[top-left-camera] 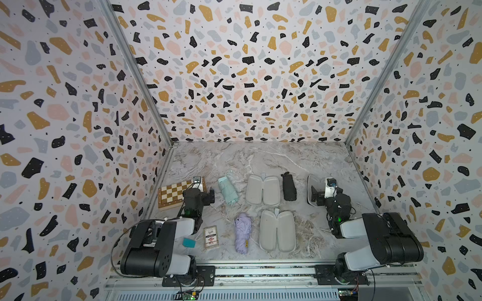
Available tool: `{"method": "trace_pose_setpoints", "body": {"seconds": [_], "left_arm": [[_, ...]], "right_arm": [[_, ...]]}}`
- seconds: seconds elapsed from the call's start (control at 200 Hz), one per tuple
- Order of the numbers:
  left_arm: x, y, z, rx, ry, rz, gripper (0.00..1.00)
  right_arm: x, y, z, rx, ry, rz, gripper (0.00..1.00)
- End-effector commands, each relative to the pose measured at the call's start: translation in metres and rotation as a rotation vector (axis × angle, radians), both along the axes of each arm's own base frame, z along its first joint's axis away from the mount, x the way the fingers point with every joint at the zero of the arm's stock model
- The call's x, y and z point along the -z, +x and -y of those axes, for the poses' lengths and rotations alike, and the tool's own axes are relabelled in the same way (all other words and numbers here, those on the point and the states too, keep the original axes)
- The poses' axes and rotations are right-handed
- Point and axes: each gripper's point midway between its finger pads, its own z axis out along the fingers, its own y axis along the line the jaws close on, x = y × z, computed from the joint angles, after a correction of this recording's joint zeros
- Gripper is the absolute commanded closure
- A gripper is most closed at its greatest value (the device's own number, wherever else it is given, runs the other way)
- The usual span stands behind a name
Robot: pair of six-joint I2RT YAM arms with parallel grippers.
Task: Put umbrellas into zippered umbrella sleeves
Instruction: Pick up the umbrella from the center of the board.
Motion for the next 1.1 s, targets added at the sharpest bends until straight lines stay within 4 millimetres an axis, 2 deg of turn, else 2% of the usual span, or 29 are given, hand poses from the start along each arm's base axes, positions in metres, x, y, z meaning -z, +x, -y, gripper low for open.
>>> {"method": "trace_pose_setpoints", "body": {"seconds": [0.0, 1.096], "left_arm": [[-0.0146, 0.0094, -0.0029, -0.008, 0.007, 0.053, 0.01], [-0.0168, 0.0073, -0.0021, -0.001, 0.008, 0.066, 0.01]], "right_arm": [[-0.0115, 0.0046, -0.0014, -0.002, -0.008, 0.040, 0.00], [-0.0125, 0.0046, -0.0001, 0.004, -0.005, 0.043, 0.00]]}}
